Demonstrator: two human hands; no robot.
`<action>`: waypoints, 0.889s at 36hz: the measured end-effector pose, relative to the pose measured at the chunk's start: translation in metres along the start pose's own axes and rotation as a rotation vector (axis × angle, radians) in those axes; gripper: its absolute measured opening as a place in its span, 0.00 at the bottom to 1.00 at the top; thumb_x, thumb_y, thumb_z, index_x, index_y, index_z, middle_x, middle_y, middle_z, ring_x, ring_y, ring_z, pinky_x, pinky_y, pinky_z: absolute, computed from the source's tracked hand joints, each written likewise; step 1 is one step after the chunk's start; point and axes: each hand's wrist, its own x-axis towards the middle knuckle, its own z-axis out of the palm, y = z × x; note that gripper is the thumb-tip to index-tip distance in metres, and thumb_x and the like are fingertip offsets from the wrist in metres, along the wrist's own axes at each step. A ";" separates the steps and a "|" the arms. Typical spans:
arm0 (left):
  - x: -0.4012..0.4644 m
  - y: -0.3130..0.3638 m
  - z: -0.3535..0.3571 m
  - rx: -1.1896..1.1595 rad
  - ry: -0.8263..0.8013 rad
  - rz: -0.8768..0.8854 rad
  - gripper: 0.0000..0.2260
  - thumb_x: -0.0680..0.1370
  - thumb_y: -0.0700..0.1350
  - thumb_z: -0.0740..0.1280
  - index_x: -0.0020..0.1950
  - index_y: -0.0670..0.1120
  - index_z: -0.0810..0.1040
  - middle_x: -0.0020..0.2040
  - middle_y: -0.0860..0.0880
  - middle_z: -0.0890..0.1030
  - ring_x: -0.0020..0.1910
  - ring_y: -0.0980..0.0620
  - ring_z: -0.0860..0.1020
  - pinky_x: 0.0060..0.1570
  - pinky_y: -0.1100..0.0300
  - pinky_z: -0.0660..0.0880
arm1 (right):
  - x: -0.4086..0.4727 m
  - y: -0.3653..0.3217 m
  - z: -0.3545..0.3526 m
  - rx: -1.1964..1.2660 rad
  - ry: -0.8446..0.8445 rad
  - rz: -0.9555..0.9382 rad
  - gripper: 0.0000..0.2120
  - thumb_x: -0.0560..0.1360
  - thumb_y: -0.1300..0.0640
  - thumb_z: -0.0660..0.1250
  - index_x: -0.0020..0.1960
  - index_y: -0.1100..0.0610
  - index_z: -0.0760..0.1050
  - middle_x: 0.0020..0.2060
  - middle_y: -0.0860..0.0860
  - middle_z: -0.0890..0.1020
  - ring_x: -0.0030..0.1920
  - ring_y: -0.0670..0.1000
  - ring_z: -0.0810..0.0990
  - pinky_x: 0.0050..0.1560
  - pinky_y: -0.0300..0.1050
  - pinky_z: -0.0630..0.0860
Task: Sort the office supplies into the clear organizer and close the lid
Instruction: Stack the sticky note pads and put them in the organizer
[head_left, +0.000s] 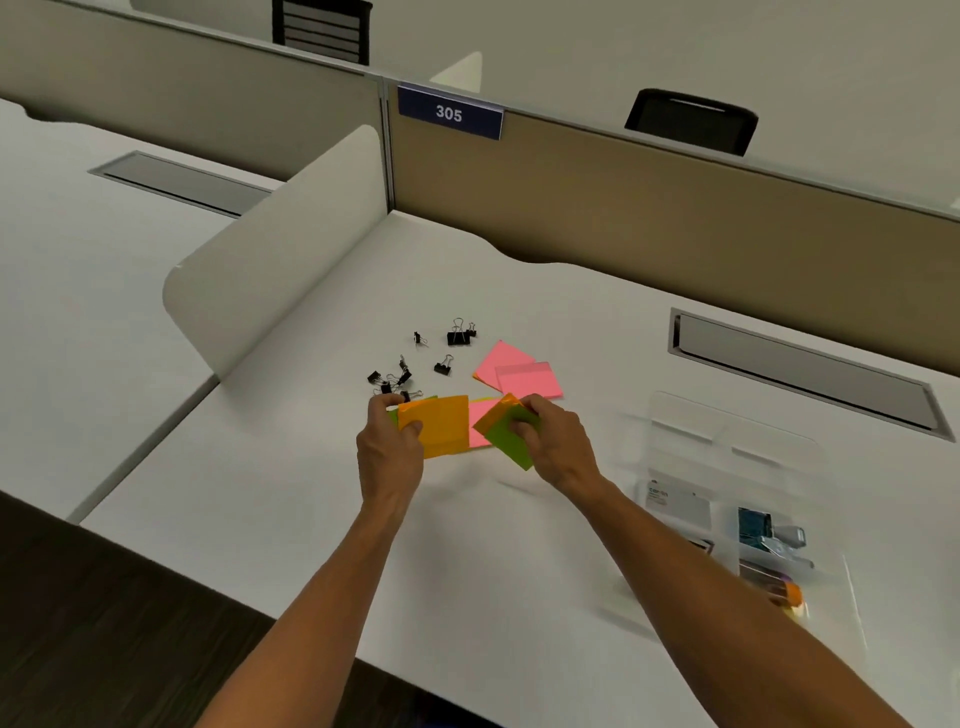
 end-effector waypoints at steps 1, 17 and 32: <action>-0.003 0.002 0.003 -0.014 -0.006 -0.001 0.13 0.79 0.40 0.66 0.62 0.48 0.70 0.49 0.49 0.75 0.46 0.47 0.75 0.41 0.57 0.71 | -0.003 0.003 -0.004 0.019 0.013 0.013 0.07 0.78 0.53 0.65 0.56 0.51 0.76 0.48 0.51 0.83 0.46 0.55 0.80 0.45 0.54 0.77; -0.040 0.061 0.074 -0.050 -0.219 0.110 0.08 0.81 0.39 0.59 0.58 0.46 0.73 0.48 0.48 0.75 0.48 0.47 0.74 0.43 0.55 0.70 | -0.056 0.074 -0.083 0.293 0.440 0.196 0.07 0.80 0.54 0.65 0.58 0.52 0.74 0.48 0.47 0.78 0.47 0.50 0.77 0.43 0.42 0.73; -0.075 0.128 0.173 -0.011 -0.408 0.278 0.11 0.80 0.40 0.64 0.62 0.45 0.75 0.56 0.48 0.77 0.51 0.51 0.73 0.46 0.58 0.71 | -0.110 0.136 -0.139 0.257 0.633 0.337 0.09 0.80 0.53 0.65 0.59 0.54 0.75 0.47 0.47 0.79 0.47 0.50 0.78 0.41 0.40 0.75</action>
